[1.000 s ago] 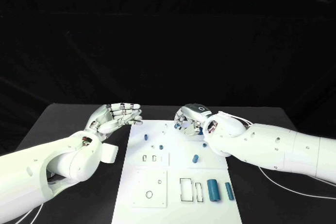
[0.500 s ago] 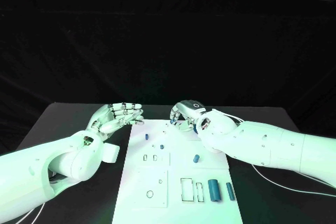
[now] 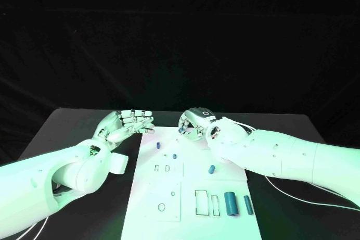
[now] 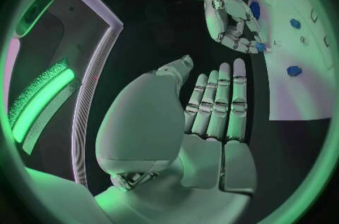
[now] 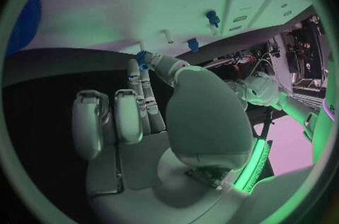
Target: Assemble the parts on the task board
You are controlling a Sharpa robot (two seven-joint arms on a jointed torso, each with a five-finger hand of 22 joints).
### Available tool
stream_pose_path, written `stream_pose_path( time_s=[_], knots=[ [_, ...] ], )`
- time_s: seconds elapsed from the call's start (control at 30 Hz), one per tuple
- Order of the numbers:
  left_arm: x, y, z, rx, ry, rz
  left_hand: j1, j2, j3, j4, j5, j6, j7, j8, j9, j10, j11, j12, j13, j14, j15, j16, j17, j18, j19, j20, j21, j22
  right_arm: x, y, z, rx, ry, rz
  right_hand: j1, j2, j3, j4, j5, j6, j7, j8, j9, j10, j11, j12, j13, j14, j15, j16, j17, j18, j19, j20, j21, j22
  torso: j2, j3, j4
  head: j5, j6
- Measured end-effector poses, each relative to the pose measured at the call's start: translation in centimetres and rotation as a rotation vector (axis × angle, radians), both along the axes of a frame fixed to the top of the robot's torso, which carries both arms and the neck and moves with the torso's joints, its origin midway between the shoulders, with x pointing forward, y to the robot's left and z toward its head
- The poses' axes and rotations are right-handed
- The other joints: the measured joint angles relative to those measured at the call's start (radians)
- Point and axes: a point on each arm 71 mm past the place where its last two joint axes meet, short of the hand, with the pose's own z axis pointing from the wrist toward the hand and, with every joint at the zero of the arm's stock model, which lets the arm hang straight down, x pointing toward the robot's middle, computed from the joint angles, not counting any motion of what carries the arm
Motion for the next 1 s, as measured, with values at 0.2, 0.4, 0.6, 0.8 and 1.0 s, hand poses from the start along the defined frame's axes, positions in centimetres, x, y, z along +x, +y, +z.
stream_pose_path(
  time_s=[0.2,0.4,0.6,0.8,1.0],
  knots=[
    [0.02,-0.1,0.03,0.0,0.0,-0.002,0.0,0.0,0.0,0.0,0.0,0.0,0.0,0.0,0.0,0.0,0.0,0.0,0.0,0.0,0.0,0.0,0.0,0.0,0.0,0.0,0.0,0.0,0.16,0.19,-0.06,-0.005,0.003,-0.001,-0.004,-0.004,0.0,0.0,0.0,0.0,0.0,-0.001,0.001,0.0,0.0,0.0,0.0,0.0,0.0,0.0,0.0,0.0,0.0,0.0,0.0,0.0,0.0,-0.0009,-0.0006,0.002,-0.002],
    [0.03,-0.15,0.05,-0.001,0.0,-0.003,0.0,0.0,0.0,0.0,0.0,0.0,0.0,0.0,0.0,0.0,0.0,0.0,0.0,0.0,0.0,0.0,0.0,0.0,0.0,0.0,0.0,0.0,0.28,0.29,-0.15,-0.012,0.01,-0.001,-0.004,-0.004,0.0,0.0,0.0,0.0,0.0,-0.001,0.001,0.0,0.001,0.0,0.0,0.0,0.0,0.0,-0.001,0.0,0.0,0.0,0.0,0.0,0.001,-0.0009,-0.0007,0.002,-0.003],
    [0.04,-0.16,0.08,-0.001,0.0,-0.003,0.0,0.0,0.0,0.0,0.0,0.0,0.0,0.0,0.0,0.0,0.0,0.0,0.0,0.0,0.0,0.0,0.0,0.0,0.0,0.0,0.0,0.0,0.35,0.42,-0.29,-0.024,0.024,0.0,-0.008,-0.008,0.0,0.0,0.0,0.0,0.0,-0.002,0.004,0.0,0.001,-0.001,0.0,0.0,0.0,0.0,-0.003,0.0,0.0,0.0,0.0,0.0,0.001,-0.0009,-0.0007,0.001,-0.005],
    [0.05,-0.16,0.09,0.0,0.0,-0.004,0.0,0.0,0.0,0.0,0.0,0.0,0.0,0.0,0.0,0.0,0.0,0.0,0.0,0.0,0.0,0.0,0.0,0.0,0.0,0.0,0.0,0.0,0.45,0.45,-0.25,-0.035,0.034,-0.001,-0.012,-0.007,0.0,0.0,0.0,-0.001,0.0,0.0,0.004,-0.001,0.001,-0.001,0.0,0.0,0.0,-0.001,-0.006,0.0,0.0,0.0,0.0,0.0,0.001,-0.0015,-0.0006,0.001,-0.006],
    [0.06,-0.17,0.1,0.0,0.0,-0.004,0.0,0.0,0.006,-0.006,-0.004,0.0,0.0,0.0,0.001,0.0,0.0,-0.006,0.0,0.0,0.0,0.0,0.005,0.0,0.0,0.0,0.008,0.005,0.47,0.57,-0.23,-0.037,0.035,-0.001,-0.026,-0.015,0.0,0.0,0.0,-0.022,0.011,0.001,0.008,-0.008,0.008,-0.014,-0.001,0.0,0.0,-0.001,-0.015,0.0,-0.006,0.006,-0.006,0.001,0.002,-0.0015,-0.0006,0.001,-0.005]
  ],
)
